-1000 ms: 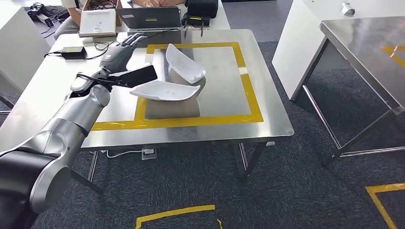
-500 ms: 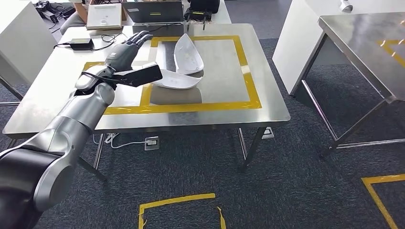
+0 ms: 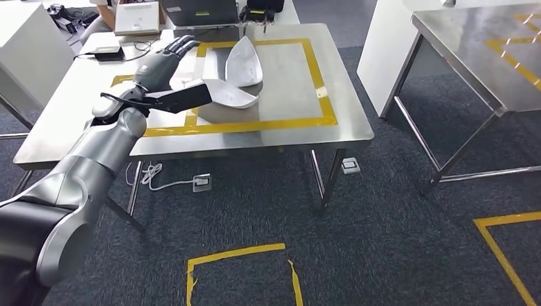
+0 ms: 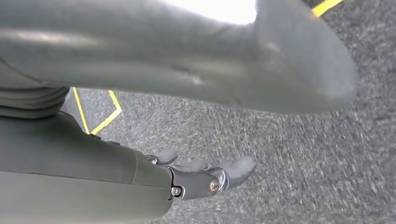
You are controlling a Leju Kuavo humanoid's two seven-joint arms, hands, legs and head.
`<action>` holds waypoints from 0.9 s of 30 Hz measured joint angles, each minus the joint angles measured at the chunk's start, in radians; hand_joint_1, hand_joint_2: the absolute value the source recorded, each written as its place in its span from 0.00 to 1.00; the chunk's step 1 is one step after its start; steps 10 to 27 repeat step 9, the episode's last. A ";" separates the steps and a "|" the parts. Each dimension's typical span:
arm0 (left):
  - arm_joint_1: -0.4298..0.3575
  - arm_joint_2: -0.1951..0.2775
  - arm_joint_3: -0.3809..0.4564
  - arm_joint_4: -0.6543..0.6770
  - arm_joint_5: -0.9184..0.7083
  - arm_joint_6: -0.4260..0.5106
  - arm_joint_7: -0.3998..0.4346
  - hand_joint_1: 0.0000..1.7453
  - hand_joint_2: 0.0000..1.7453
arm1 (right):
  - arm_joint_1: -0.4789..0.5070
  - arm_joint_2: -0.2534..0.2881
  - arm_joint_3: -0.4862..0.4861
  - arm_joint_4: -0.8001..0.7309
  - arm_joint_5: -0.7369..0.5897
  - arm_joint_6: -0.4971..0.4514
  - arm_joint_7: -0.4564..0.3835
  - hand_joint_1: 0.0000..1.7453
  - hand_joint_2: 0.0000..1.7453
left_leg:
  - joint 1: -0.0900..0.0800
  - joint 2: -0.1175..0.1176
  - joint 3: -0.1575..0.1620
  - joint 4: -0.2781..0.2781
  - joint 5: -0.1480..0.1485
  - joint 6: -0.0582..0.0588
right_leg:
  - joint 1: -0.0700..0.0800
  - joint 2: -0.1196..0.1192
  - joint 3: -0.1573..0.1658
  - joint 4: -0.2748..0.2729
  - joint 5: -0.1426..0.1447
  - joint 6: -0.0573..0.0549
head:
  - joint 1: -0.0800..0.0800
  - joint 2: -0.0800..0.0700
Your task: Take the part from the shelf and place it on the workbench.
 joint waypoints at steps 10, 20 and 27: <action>-0.006 -0.012 0.000 0.001 -0.006 -0.018 -0.022 0.00 1.00 | 0.003 -0.001 0.000 0.000 0.009 0.000 -0.002 0.00 0.00 | 0.011 0.004 -0.098 -0.006 0.099 0.024 | -0.020 0.006 -0.067 0.284 -0.182 0.053 | 0.010 0.000; -0.006 -0.012 0.000 0.001 -0.006 -0.018 -0.022 0.00 1.00 | 0.003 -0.001 0.000 0.000 0.009 0.000 -0.002 0.00 0.00 | 0.011 0.004 -0.098 -0.006 0.099 0.024 | -0.020 0.006 -0.067 0.284 -0.182 0.053 | 0.010 0.000; -0.006 -0.012 0.000 0.001 -0.006 -0.018 -0.022 0.00 1.00 | 0.003 -0.001 0.000 0.000 0.009 0.000 -0.002 0.00 0.00 | 0.011 0.004 -0.098 -0.006 0.099 0.024 | -0.020 0.006 -0.067 0.284 -0.182 0.053 | 0.010 0.000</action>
